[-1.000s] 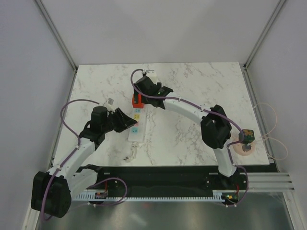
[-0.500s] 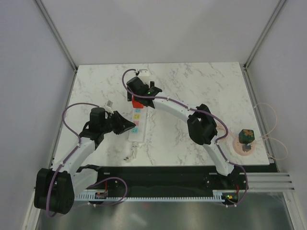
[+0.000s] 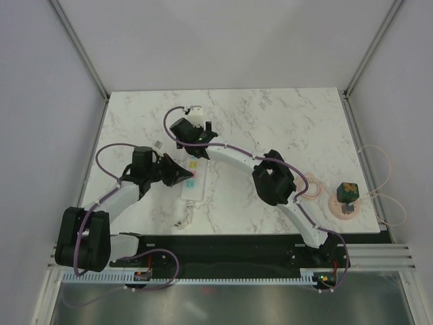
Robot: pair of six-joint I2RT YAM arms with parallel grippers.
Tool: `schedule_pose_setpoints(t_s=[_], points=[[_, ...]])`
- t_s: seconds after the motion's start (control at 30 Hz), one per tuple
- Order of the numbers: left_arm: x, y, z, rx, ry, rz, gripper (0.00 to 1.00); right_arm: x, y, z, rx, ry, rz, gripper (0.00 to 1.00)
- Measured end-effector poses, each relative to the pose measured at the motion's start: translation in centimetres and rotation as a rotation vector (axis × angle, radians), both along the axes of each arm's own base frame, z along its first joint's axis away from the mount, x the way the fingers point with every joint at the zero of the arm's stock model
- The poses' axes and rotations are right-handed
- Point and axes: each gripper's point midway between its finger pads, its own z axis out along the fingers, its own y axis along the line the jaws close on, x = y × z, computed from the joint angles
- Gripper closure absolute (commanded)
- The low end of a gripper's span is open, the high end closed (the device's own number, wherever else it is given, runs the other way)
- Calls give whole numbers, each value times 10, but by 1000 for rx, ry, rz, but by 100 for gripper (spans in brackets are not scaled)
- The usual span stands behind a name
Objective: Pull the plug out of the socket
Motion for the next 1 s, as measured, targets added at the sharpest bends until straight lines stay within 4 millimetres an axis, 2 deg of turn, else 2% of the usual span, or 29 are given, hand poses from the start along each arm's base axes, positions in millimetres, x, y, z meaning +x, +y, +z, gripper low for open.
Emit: schedule_pose_setpoints(t_s=[0.27,0.57,0.8,1.0], points=[[17,-1,-18,27,58,2,98,5,-3,-2,-19,-28,-37,16],[48,2,-37,85,105,25,98,5,-2,-1,-16,-33,-49,28],[46,5,-52,111,153,40,98,4,-2,-2,-19,-24,-61,34],[46,9,-56,131,163,57,98,3,-1,-2,-21,-18,-68,46]])
